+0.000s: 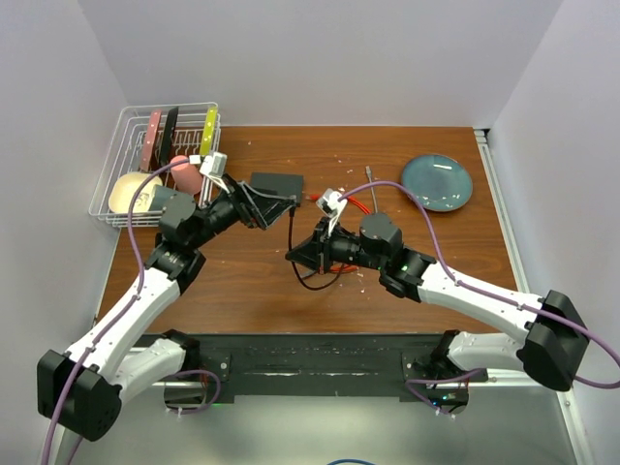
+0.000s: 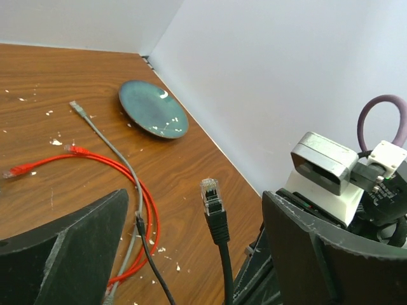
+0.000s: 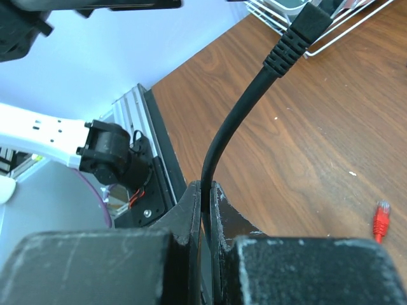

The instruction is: Insert the plug into the switch port

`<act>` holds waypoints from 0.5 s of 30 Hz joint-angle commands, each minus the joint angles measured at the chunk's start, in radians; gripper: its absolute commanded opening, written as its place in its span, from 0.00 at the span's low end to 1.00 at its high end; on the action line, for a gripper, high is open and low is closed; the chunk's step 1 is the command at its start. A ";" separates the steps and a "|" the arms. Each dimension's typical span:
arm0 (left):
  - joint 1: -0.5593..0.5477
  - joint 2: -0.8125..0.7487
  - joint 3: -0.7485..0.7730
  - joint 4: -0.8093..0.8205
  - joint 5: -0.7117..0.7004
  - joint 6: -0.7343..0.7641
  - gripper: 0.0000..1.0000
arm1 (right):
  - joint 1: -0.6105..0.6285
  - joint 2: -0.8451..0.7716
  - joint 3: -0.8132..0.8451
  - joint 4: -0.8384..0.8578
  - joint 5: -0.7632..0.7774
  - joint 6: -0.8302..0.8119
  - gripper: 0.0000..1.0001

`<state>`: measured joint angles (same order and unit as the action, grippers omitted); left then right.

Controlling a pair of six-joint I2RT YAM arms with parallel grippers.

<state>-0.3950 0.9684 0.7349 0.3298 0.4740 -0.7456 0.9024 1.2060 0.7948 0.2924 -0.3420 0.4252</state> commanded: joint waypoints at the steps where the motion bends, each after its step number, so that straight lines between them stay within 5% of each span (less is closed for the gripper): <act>1: -0.001 0.033 0.046 0.058 0.064 -0.018 0.86 | 0.000 -0.008 0.041 -0.013 -0.042 -0.026 0.00; 15: -0.001 0.050 0.031 0.126 0.120 -0.037 0.66 | 0.003 0.021 0.041 -0.003 -0.046 -0.016 0.00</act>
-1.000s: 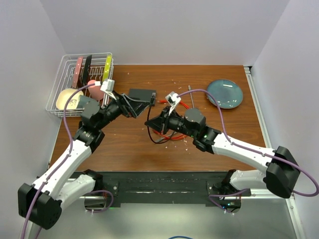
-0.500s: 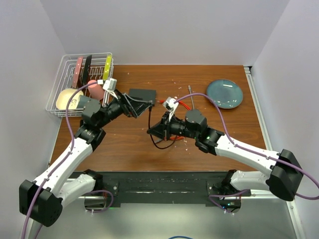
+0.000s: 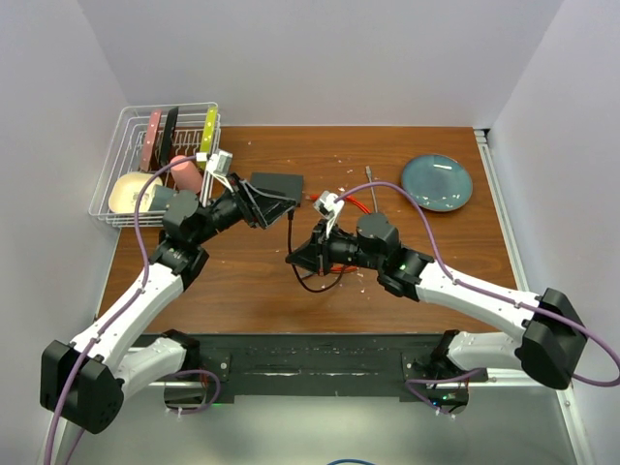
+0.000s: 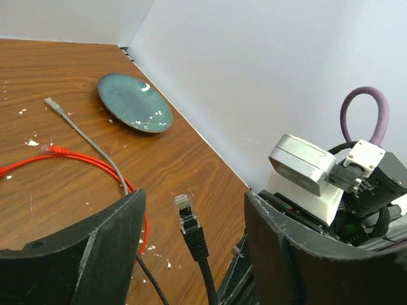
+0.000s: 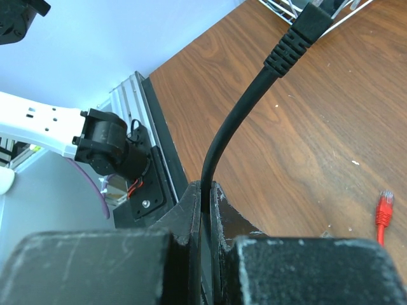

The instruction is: Insert the plug into the switch port

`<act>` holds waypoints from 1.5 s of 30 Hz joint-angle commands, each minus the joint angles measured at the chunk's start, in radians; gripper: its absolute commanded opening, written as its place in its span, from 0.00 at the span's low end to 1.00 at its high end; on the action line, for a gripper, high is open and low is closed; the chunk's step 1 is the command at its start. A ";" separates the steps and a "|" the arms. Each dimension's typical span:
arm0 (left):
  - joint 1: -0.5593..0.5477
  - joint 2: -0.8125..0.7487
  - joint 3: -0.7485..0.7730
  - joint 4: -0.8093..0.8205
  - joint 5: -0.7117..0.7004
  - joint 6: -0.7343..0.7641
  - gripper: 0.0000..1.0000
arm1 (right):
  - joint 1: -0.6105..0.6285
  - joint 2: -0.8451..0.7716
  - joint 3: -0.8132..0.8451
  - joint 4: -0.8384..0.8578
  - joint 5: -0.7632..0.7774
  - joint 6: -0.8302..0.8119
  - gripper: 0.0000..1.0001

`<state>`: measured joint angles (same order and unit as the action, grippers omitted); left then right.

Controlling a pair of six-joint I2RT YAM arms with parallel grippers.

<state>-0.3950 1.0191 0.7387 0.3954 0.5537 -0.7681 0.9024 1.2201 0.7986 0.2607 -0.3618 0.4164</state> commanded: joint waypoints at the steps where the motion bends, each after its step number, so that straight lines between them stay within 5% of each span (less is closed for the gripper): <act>1: -0.001 0.002 0.027 0.062 0.041 -0.016 0.66 | 0.003 0.009 0.037 0.028 -0.026 -0.005 0.00; 11: -0.001 0.029 0.048 -0.030 -0.008 0.035 0.63 | 0.010 -0.001 0.059 0.011 0.029 0.015 0.00; 27: -0.013 0.070 0.053 0.002 0.061 0.039 0.41 | 0.029 0.039 0.120 -0.046 0.132 0.042 0.00; 30: -0.013 0.067 0.044 0.028 0.066 0.032 0.33 | 0.036 0.048 0.123 -0.060 0.132 0.030 0.00; 34: -0.015 0.065 0.039 0.054 0.084 0.020 0.00 | 0.039 0.047 0.116 -0.064 0.139 0.022 0.00; 36: -0.015 0.059 0.034 0.059 0.086 0.021 0.00 | 0.039 0.039 0.111 -0.064 0.158 0.021 0.00; 39: -0.015 0.032 0.024 0.074 0.081 0.029 0.00 | 0.039 0.010 0.106 -0.064 0.172 0.015 0.14; 40: -0.015 0.021 0.021 0.079 0.083 0.036 0.00 | 0.039 -0.002 0.105 -0.058 0.170 0.009 0.35; 45: -0.015 -0.031 0.002 0.132 0.112 0.052 0.00 | 0.038 -0.086 0.097 -0.037 0.169 -0.008 0.69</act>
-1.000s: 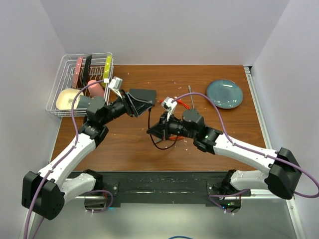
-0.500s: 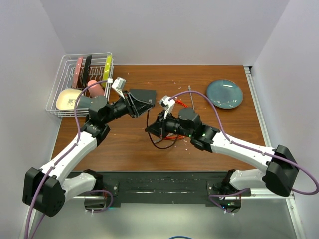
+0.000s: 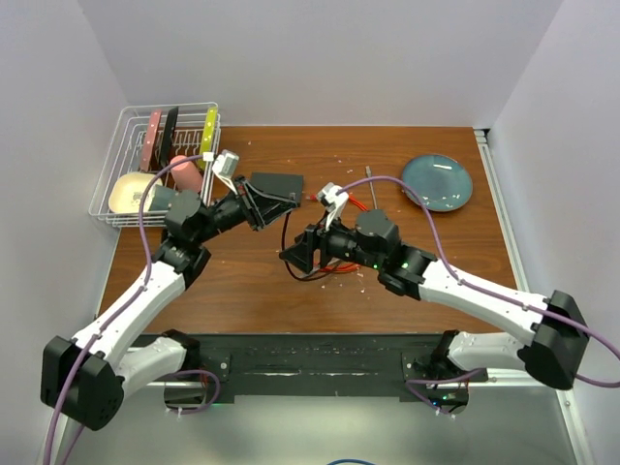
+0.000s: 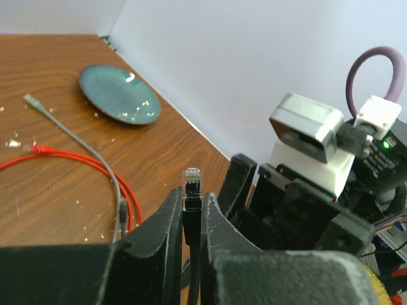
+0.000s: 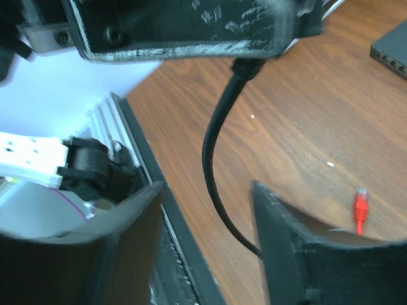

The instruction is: Insert the plug into the switch port

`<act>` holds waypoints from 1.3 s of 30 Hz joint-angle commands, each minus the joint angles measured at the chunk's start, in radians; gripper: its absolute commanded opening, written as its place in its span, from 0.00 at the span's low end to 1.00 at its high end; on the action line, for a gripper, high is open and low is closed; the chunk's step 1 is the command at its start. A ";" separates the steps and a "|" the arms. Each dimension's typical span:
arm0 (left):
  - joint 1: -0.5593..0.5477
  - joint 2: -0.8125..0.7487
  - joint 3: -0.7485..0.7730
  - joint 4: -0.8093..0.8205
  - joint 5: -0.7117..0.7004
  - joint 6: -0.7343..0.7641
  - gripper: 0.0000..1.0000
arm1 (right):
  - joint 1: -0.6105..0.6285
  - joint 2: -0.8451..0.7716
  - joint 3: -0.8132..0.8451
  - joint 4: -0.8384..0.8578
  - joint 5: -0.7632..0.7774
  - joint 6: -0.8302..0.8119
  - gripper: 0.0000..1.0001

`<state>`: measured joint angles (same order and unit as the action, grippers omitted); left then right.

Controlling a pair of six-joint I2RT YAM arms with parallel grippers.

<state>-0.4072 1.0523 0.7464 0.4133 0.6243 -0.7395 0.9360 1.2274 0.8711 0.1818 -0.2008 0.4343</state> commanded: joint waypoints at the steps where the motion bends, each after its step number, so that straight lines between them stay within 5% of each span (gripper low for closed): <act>1: -0.002 -0.072 -0.012 0.131 0.054 0.025 0.00 | 0.003 -0.104 0.026 0.047 0.006 -0.032 0.75; 5: -0.002 -0.107 -0.044 0.226 0.135 0.015 0.00 | -0.006 -0.161 0.008 0.119 -0.063 -0.019 0.77; 14: -0.002 -0.144 -0.125 0.587 0.256 -0.146 0.00 | -0.006 -0.158 0.006 0.271 -0.137 0.015 0.64; 24: -0.002 -0.164 -0.125 0.602 0.252 -0.159 0.00 | -0.006 -0.124 0.014 0.320 -0.140 0.041 0.45; 39: -0.002 -0.152 -0.122 0.601 0.250 -0.159 0.00 | -0.006 -0.126 0.023 0.396 -0.224 0.084 0.42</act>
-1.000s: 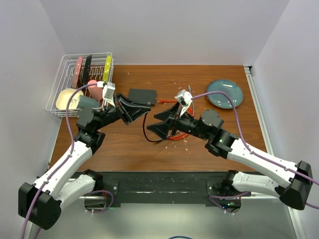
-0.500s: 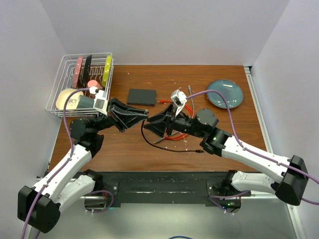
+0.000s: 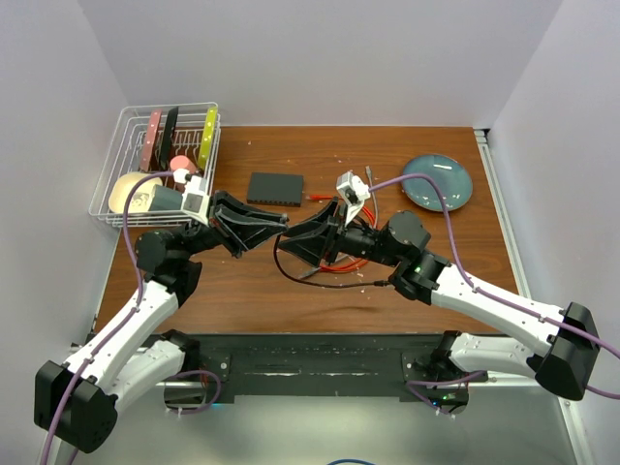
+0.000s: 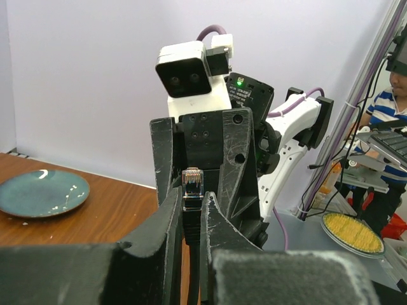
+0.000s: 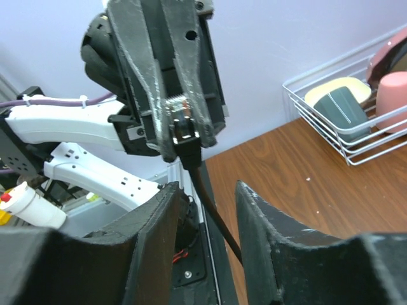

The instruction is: Insert the plug into the switch port

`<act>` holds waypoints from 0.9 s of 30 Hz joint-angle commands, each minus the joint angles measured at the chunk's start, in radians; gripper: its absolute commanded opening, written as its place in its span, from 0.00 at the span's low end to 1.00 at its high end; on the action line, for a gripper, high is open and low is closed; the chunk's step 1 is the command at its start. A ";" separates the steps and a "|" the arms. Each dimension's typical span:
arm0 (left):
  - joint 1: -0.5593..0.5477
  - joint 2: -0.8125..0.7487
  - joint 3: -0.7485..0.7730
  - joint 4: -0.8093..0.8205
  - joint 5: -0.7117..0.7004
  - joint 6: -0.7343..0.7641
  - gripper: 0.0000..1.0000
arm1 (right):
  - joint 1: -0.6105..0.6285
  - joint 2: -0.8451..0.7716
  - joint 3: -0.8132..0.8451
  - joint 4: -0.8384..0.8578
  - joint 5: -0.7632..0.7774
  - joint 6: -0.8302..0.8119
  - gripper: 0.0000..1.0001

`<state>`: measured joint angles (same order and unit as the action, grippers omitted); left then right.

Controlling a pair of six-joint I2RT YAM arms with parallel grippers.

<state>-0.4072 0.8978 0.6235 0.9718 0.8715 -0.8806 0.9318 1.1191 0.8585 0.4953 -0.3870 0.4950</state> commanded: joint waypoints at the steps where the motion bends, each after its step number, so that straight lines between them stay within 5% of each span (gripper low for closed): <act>1: -0.002 0.001 0.001 0.042 0.003 -0.017 0.00 | -0.002 -0.016 0.034 0.088 -0.041 0.028 0.41; 12: -0.002 0.003 0.004 0.042 0.011 -0.020 0.00 | -0.002 0.034 0.060 0.143 -0.049 0.071 0.28; 18: -0.002 0.003 0.004 0.042 0.006 -0.020 0.00 | -0.002 0.054 0.073 0.149 -0.058 0.086 0.00; 22: -0.002 0.000 0.004 0.042 0.009 -0.018 0.00 | -0.001 0.051 0.068 0.150 -0.052 0.089 0.00; 26: -0.002 -0.017 0.025 -0.043 -0.014 0.032 0.77 | -0.002 0.039 0.068 0.083 -0.013 0.068 0.00; 27: -0.002 -0.031 0.030 -0.094 -0.047 0.060 0.81 | -0.002 0.036 0.070 0.060 0.017 0.057 0.00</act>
<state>-0.4072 0.9020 0.6235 0.9737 0.8623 -0.8707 0.9253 1.1706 0.8825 0.5854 -0.4294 0.5667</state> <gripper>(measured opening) 0.655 0.026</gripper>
